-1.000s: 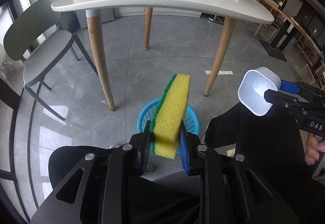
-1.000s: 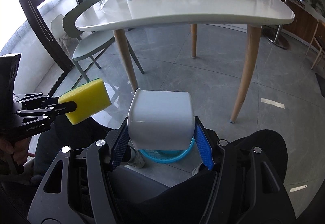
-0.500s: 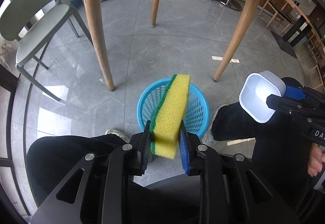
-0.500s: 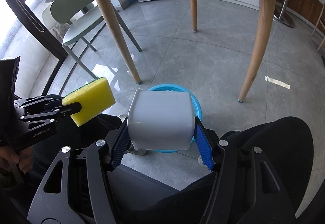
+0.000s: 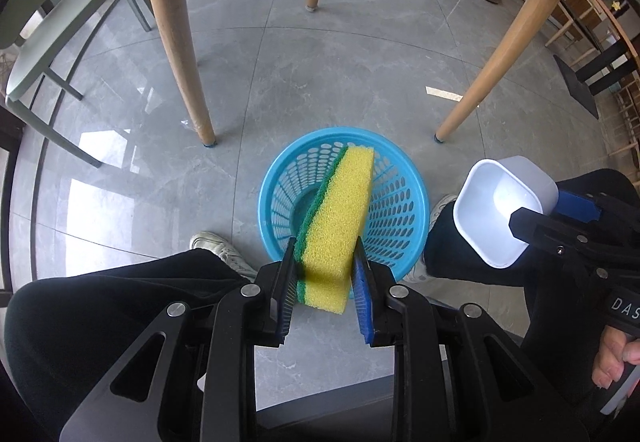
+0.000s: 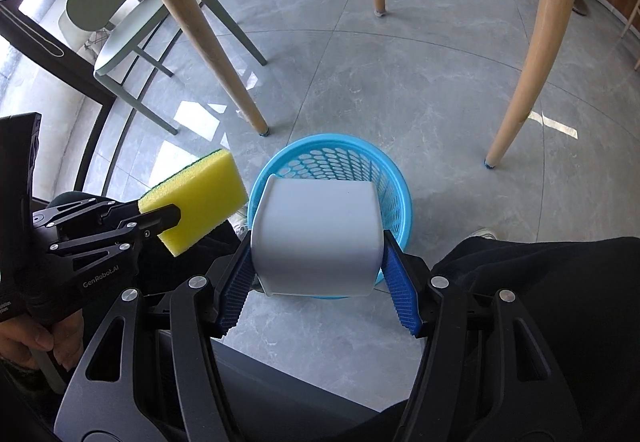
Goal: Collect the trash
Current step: 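Carry the sponge and white cup down over the blue wastebasket with both tools, then open the left tool over the basket while the right tool releases the cup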
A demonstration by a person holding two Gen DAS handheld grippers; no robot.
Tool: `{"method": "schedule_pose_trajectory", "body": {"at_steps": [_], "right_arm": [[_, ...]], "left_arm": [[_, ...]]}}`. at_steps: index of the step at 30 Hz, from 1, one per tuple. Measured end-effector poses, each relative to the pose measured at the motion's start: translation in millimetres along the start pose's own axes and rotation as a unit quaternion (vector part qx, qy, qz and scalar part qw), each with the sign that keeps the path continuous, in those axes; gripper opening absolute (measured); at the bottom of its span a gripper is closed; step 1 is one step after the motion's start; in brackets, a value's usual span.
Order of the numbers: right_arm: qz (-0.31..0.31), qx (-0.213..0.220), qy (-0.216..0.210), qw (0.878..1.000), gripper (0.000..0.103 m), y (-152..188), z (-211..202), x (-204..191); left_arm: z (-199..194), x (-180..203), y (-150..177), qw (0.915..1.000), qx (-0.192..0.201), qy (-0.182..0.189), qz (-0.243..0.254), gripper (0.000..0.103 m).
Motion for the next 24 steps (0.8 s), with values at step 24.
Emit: {"method": "schedule_pose_trajectory", "body": {"at_steps": [24], "right_arm": [[0.033, -0.064, 0.000, 0.997, 0.072, 3, 78, 20]], "left_arm": [[51, -13, -6, 0.9987, -0.032, -0.025, -0.031, 0.047]]}}
Point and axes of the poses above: each gripper's, at about its wrist camera, not at the fingertips, and z roughly the way its jaws point, x to its right, y to its underside, the point moved 4 cm from there along z, roughly the way its jaws point, and after that the axes turned 15 degrees about x, right-handed, at the moved point
